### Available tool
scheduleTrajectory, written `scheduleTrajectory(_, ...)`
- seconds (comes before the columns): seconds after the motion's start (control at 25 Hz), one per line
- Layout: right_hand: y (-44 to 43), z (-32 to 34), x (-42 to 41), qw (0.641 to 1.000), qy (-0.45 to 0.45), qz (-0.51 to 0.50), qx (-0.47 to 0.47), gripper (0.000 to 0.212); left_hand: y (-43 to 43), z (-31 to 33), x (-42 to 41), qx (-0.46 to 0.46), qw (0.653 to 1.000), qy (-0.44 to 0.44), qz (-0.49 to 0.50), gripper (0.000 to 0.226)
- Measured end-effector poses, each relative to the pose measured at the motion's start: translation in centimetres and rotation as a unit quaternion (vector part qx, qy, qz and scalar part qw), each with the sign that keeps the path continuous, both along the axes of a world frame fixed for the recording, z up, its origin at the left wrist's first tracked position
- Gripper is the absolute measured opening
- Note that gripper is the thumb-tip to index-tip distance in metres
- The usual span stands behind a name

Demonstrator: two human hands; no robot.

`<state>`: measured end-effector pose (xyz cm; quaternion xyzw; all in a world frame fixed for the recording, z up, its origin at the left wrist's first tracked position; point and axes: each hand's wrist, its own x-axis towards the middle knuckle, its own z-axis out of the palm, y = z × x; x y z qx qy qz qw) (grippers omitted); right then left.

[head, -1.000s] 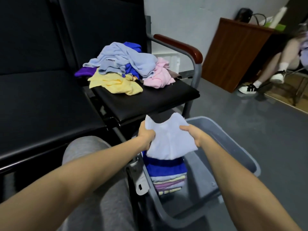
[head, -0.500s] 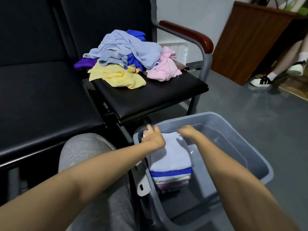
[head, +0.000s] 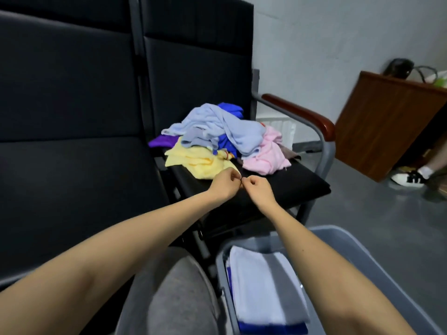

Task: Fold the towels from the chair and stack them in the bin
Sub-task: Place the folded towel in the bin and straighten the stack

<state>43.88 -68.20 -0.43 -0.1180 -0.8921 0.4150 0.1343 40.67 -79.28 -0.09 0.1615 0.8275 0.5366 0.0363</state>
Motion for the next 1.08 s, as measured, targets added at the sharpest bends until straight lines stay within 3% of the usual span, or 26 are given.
scheduleTrajectory(0.12,-2.3,1.8,-3.5,0.998,-0.034,-0.006,0.050,0.010,-2.9,1.4,-4.0,-0.041,0.997,0.053,0.025,0.027)
scheduleTrajectory(0.2,-3.2,1.6,-5.4,0.995,-0.056,0.000,0.079,0.023,-4.2,0.8,-6.3,-0.086,0.995,0.048,0.013,0.041)
scheduleTrajectory(0.36,-3.6,1.4,-10.4,0.990,-0.032,0.034,0.133,0.051,-4.8,-0.2,-11.5,-0.173,0.981,0.075,0.049,0.037)
scheduleTrajectory(0.6,-3.1,4.7,-18.1,0.977,-0.001,-0.018,0.214,0.055,-2.0,2.6,-19.1,-0.110,0.983,0.105,0.102,0.026)
scheduleTrajectory(0.68,-2.2,5.2,-20.3,0.971,-0.024,-0.050,0.232,0.061,-0.7,3.0,-21.3,-0.118,0.986,0.105,0.062,0.039)
scheduleTrajectory(0.8,-0.3,3.6,-22.3,0.957,-0.112,-0.076,0.257,0.060,0.0,1.8,-22.7,-0.233,0.967,0.105,-0.019,0.067)
scheduleTrajectory(0.88,0.1,1.6,-22.9,0.947,-0.108,-0.100,0.286,0.040,-0.5,-0.6,-22.1,-0.272,0.954,0.125,-0.019,0.062)
scheduleTrajectory(0.96,-0.2,0.6,-22.6,0.952,-0.047,-0.133,0.270,0.026,-1.0,-2.6,-21.0,-0.268,0.952,0.149,0.011,0.043)
scheduleTrajectory(1.08,-0.7,0.2,-21.2,0.978,0.028,-0.108,0.175,0.027,-1.2,-2.6,-20.2,-0.213,0.966,0.133,0.062,0.018)
